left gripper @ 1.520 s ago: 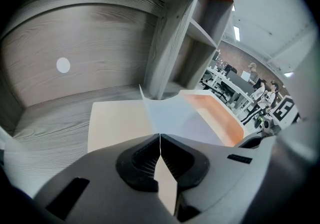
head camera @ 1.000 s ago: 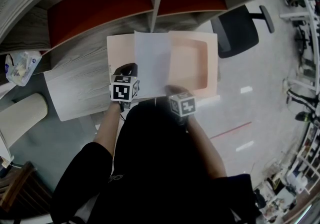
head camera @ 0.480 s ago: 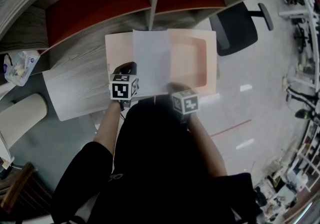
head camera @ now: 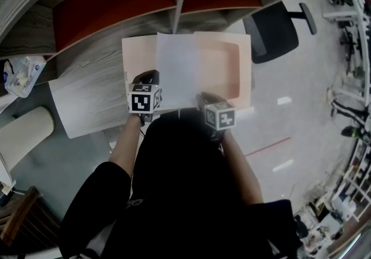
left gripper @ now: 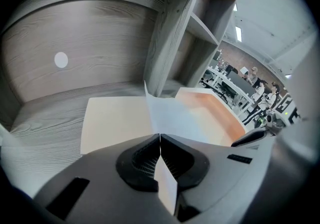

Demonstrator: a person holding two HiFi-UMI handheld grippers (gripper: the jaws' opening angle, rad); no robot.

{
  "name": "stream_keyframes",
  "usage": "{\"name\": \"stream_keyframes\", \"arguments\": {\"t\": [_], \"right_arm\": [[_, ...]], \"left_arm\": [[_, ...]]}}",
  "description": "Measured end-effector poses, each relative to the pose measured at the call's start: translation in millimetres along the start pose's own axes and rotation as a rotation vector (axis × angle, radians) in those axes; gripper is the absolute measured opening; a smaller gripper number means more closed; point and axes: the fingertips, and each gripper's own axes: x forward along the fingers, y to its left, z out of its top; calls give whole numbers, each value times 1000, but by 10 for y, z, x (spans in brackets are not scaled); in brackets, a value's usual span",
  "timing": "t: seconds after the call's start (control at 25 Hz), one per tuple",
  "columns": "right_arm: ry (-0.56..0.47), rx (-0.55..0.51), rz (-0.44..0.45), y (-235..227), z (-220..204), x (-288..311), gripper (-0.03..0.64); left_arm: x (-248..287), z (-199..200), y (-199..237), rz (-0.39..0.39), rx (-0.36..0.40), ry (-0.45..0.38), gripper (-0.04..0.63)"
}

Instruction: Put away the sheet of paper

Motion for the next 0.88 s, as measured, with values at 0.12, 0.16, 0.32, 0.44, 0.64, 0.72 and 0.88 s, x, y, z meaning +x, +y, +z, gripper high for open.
{"name": "stream_keyframes", "arguments": {"t": [0.12,0.16,0.32,0.44,0.64,0.72,0.88], "right_arm": [[-54,25,-11,-81,66,-93,77],[-80,33,1,-70,109,-128,77],[-120,27,24,-48,147,-232,57],[-112,-27,-3,-101,96,-261,44],[-142,-94,-31,-124,175,-318,26],[-151,-116,-32,-125,217,-326,25],[-166,-152,-7,-118,296,-315,25]], "left_arm": [[13,-10,4,1,-17,-3,46],[17,-14,12,3,-31,-4,46],[31,-55,2,10,-71,2,46],[34,-113,-30,14,-66,19,46],[42,-193,-47,26,-70,38,46],[48,-212,-79,27,-68,41,46],[60,-227,-105,48,-91,34,46]]}}
